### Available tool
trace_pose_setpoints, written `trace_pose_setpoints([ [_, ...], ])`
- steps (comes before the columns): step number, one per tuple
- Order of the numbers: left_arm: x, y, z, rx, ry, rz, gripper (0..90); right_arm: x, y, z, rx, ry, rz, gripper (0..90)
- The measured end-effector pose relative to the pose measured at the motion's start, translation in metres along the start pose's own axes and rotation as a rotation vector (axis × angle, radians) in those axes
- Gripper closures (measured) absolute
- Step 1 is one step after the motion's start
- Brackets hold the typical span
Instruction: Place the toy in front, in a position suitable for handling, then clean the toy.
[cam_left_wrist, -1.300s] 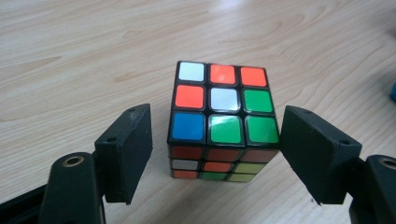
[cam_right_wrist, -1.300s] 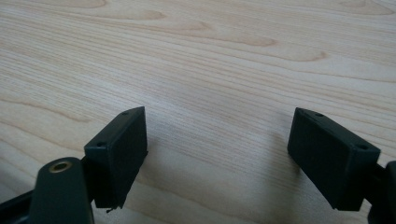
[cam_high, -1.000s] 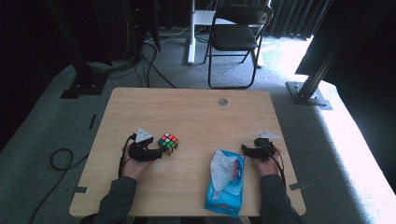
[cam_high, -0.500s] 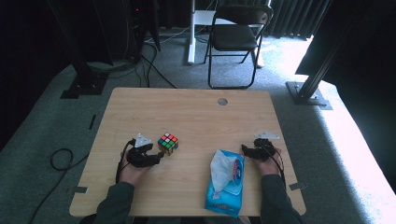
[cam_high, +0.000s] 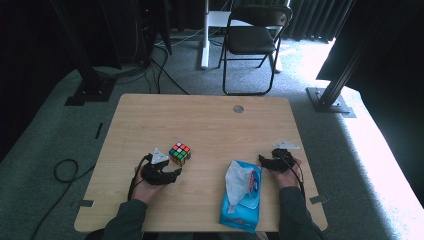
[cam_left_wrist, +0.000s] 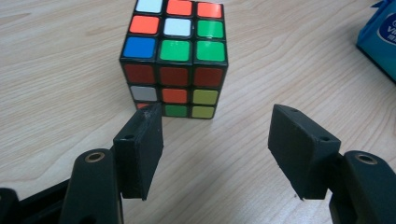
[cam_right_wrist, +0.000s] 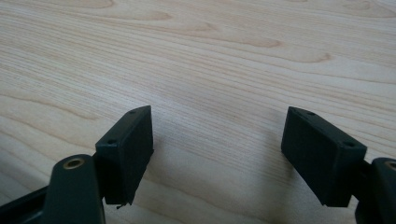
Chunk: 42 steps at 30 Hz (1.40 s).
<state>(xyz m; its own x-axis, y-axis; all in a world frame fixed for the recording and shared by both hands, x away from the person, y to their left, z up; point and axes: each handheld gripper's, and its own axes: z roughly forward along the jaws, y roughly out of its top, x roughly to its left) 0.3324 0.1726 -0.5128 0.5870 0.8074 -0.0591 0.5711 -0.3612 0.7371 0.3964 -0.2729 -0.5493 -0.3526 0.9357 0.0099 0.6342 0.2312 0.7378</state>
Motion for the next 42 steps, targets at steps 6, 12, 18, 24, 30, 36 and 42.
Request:
trace_pose_setpoints([
  [6, -0.004, 0.0, 0.002, 0.002, -0.003, 0.005, 35.8, 0.0, 0.0, 0.0, 0.0, 0.003, -0.003, 24.8],
  [12, -0.01, 0.001, 0.003, 0.005, -0.016, 0.026, 35.8, 0.0, -0.001, -0.001, 0.0, 0.004, -0.004, 24.8],
  [18, -0.013, 0.001, 0.004, 0.007, -0.019, 0.034, 35.8, 0.001, 0.001, -0.002, 0.012, 0.008, -0.012, 32.2],
  [24, -0.012, 0.001, 0.004, 0.006, -0.015, 0.03, 35.8, 0.002, 0.004, -0.007, 0.034, 0.019, -0.016, 42.0],
  [30, -0.012, 0.001, 0.004, 0.007, -0.014, 0.029, 35.8, 0.004, 0.013, -0.02, -0.022, 0.069, 0.0, 46.5],
  [36, -0.013, 0.001, 0.005, 0.007, -0.012, 0.032, 35.8, 0.009, 0.021, -0.032, -0.067, 0.131, -0.014, 56.2],
  [42, -0.012, 0.001, 0.006, 0.012, -0.01, 0.031, 35.8, 0.019, 0.027, -0.04, -0.098, 0.17, -0.062, 65.3],
])
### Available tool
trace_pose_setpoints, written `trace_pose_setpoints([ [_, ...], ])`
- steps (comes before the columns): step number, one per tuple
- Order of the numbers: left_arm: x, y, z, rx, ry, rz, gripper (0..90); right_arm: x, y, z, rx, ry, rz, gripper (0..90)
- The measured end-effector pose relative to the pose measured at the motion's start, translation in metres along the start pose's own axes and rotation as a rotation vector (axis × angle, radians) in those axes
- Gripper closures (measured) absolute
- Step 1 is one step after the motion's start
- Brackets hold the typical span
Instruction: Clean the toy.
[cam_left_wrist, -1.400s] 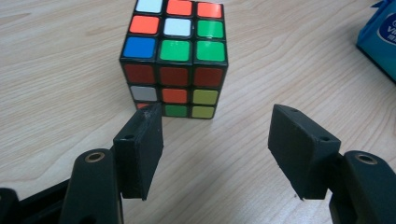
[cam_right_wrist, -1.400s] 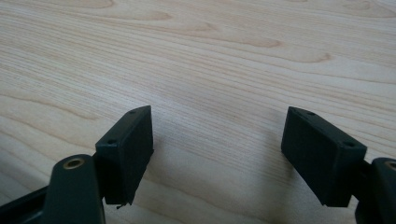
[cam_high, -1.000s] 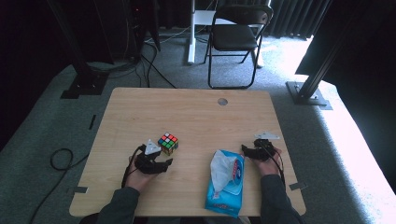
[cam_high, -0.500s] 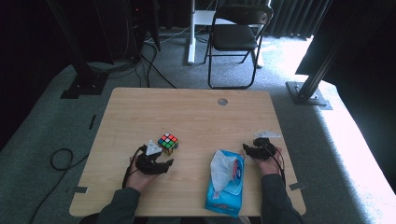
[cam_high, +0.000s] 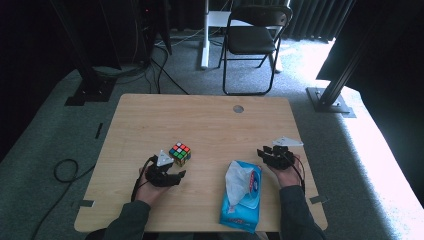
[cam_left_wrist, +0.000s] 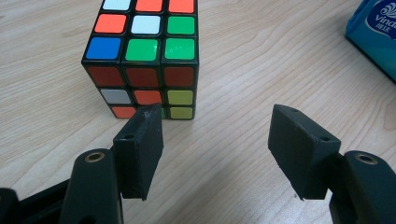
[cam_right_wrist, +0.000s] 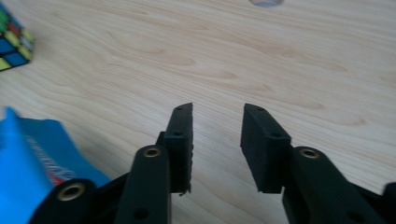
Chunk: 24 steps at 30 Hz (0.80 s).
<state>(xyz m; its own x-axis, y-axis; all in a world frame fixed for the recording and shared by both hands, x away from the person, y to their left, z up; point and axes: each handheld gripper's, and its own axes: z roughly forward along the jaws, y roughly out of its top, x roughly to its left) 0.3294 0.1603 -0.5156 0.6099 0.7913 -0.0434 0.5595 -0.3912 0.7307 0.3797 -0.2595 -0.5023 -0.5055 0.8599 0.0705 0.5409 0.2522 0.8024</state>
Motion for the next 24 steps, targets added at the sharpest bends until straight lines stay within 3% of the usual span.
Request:
trace_pose_setpoints([
  [9, 0.001, 0.0, 0.001, 0.003, 0.004, 0.0, 35.8, 0.018, 0.009, -0.004, -0.019, 0.053, -0.077, 68.6],
  [15, 0.001, 0.0, 0.001, 0.004, 0.005, -0.001, 35.8, 0.023, 0.014, -0.007, -0.03, 0.088, -0.081, 68.0],
  [18, 0.001, 0.0, 0.001, 0.003, 0.004, 0.0, 35.8, 0.028, 0.019, -0.011, -0.042, 0.155, -0.081, 67.0],
  [24, 0.001, 0.0, 0.002, 0.004, 0.005, 0.0, 35.8, 0.042, 0.025, -0.015, -0.037, 0.215, -0.138, 64.7],
])
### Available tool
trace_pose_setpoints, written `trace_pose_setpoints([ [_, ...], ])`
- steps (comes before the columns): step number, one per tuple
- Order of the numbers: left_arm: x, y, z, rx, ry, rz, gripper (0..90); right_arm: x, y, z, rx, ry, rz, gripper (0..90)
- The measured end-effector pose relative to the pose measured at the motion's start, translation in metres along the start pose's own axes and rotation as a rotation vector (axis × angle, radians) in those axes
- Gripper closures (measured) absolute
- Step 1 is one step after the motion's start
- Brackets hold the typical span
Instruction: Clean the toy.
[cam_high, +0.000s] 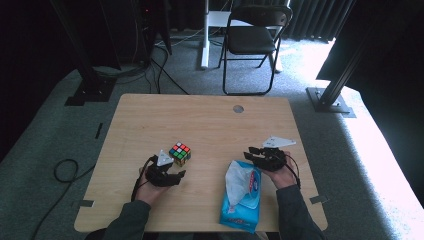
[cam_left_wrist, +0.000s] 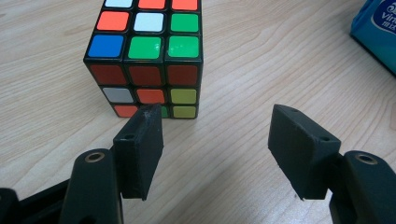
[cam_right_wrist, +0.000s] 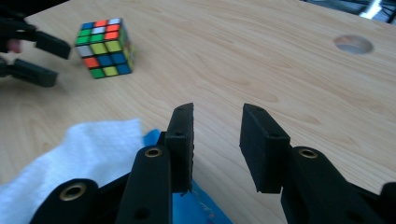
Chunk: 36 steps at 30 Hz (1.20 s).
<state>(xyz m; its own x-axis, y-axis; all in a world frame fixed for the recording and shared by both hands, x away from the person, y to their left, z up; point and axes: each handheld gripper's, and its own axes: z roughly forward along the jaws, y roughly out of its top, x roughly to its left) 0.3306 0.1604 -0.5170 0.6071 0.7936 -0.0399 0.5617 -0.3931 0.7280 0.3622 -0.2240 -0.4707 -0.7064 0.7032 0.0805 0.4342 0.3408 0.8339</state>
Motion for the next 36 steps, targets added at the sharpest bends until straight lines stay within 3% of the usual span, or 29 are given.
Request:
trace_pose_setpoints([
  [7, 0.0, 0.0, 0.0, 0.002, -0.001, 0.001, 35.8, 0.01, 0.006, -0.001, 0.004, 0.065, -0.061, 59.8],
  [21, -0.001, 0.0, 0.001, 0.006, 0.001, 0.005, 35.8, 0.022, 0.01, 0.0, 0.027, 0.159, -0.134, 54.0],
  [27, 0.0, 0.0, 0.001, 0.005, 0.002, 0.005, 35.8, 0.029, 0.013, 0.002, 0.051, 0.234, -0.166, 50.0],
  [31, 0.0, 0.0, 0.001, 0.005, 0.004, 0.005, 35.8, 0.033, 0.013, 0.007, 0.082, 0.236, -0.176, 43.4],
  [36, 0.0, 0.0, 0.001, 0.003, 0.006, 0.002, 35.7, 0.034, 0.013, 0.011, 0.108, 0.23, -0.173, 42.5],
])
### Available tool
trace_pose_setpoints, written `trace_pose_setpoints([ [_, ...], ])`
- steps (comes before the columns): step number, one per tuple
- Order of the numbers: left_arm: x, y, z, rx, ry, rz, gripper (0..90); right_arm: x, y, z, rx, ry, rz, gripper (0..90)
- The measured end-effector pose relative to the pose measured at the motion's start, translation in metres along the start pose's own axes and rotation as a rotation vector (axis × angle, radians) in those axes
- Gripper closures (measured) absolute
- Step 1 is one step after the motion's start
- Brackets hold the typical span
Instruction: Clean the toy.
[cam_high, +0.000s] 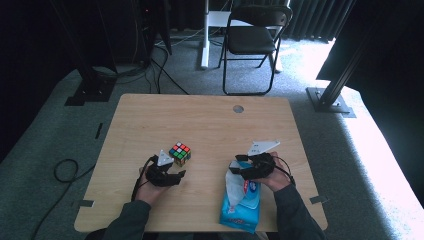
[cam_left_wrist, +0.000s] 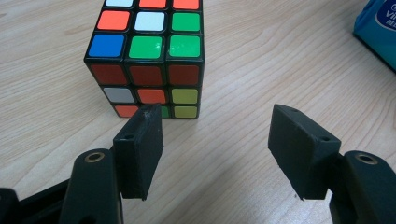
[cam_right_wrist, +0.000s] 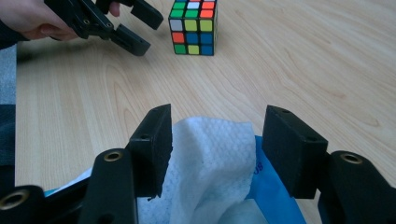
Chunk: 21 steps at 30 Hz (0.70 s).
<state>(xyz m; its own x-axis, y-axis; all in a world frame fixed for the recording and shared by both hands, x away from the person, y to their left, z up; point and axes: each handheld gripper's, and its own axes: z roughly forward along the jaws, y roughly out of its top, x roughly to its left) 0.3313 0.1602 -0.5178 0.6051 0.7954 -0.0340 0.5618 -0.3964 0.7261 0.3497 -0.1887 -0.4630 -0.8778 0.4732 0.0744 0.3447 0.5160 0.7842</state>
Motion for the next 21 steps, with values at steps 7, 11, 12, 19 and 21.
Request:
trace_pose_setpoints([
  [7, 0.0, 0.0, 0.0, 0.001, 0.0, 0.0, 35.6, 0.003, 0.001, 0.008, 0.054, -0.023, -0.008, 51.8],
  [11, 0.0, 0.0, 0.0, 0.0, 0.0, -0.001, 35.7, 0.005, 0.001, 0.011, 0.07, -0.035, -0.027, 61.4],
  [12, 0.0, 0.0, 0.0, 0.0, 0.0, -0.001, 35.6, 0.006, 0.001, 0.011, 0.074, -0.044, -0.031, 65.6],
  [19, 0.0, 0.0, 0.0, 0.002, 0.0, 0.001, 35.7, 0.0, -0.003, 0.006, 0.049, -0.066, -0.011, 88.9],
  [21, 0.0, 0.0, 0.0, 0.004, -0.001, 0.002, 35.7, 0.0, -0.002, 0.004, 0.03, -0.066, -0.013, 89.6],
])
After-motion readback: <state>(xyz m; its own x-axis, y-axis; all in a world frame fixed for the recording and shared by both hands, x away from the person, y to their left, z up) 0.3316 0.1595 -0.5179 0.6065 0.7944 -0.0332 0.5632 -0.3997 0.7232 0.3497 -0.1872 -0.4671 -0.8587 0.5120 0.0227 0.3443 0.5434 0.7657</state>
